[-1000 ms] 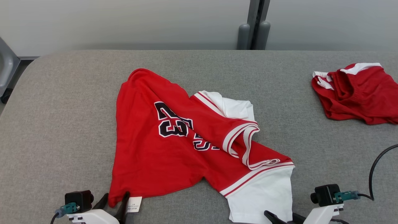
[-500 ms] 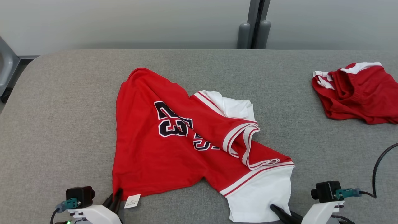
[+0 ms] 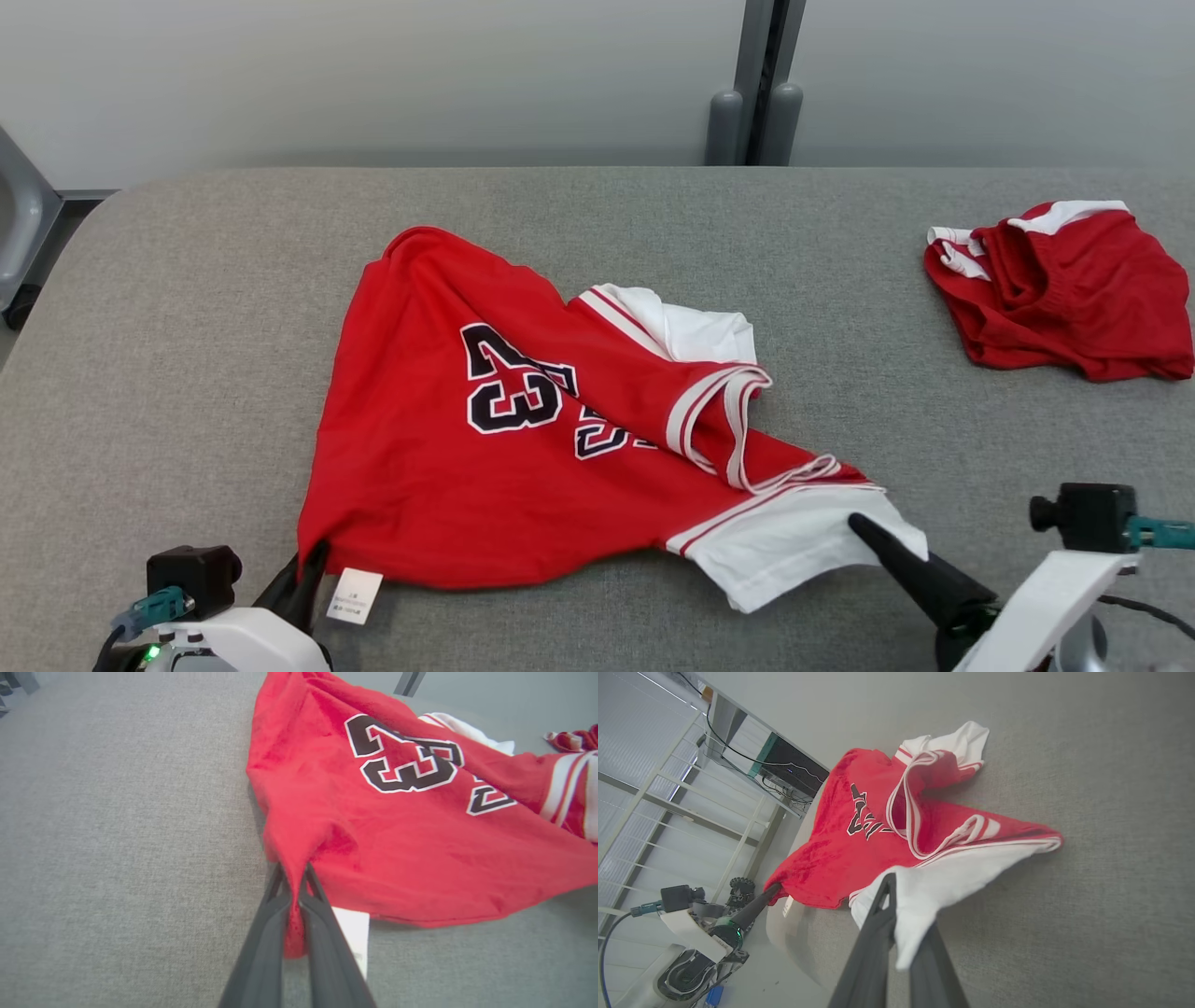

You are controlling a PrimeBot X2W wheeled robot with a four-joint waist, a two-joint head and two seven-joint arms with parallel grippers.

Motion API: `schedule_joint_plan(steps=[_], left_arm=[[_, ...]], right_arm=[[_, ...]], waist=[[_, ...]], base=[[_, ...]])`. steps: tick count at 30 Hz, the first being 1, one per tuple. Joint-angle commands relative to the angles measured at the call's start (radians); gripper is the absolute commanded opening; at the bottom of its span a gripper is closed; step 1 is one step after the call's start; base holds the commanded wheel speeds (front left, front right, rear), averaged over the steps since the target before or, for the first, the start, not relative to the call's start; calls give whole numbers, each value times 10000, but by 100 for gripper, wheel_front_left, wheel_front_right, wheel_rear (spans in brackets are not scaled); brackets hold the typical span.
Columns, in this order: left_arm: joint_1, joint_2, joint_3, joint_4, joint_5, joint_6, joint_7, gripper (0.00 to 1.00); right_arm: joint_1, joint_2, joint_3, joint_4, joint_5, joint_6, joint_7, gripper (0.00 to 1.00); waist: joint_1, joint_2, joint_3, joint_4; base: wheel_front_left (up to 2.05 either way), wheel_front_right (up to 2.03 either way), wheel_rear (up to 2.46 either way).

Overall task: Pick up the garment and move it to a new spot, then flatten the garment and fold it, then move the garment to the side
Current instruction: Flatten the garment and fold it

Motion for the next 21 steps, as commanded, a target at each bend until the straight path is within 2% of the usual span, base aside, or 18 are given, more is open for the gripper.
schedule_joint_plan(steps=[1, 7, 11, 18, 21], left_arm=[[79, 73, 36, -172, 9, 61, 80, 0], [586, 456, -41, -1652, 115, 317, 880, 0], [656, 674, -151, -2328, 226, 389, 1248, 0], [-447, 1462, -295, -3180, 704, 173, 2097, 0], [-1426, 1872, -257, -3398, 837, -58, 2498, 0]], right_arm=[[99, -100, -100, -114, 90, 4, -72, 0], [401, -312, -282, -903, 465, 5, -245, 0], [55, -254, -206, -1360, 631, 5, -630, 0], [-1544, -346, 51, -1558, 829, 5, -1499, 0], [-2600, -497, 132, -1429, 1037, 5, -1792, 0]], waist=[[0, 0, -6, 0], [0, 0, -88, -25], [0, 0, -111, -167], [0, 0, 389, -503], [0, 0, 799, -541]], base=[[0, 0, 0], [0, 0, 0], [0, 0, 0], [0, 0, 0], [0, 0, 0]])
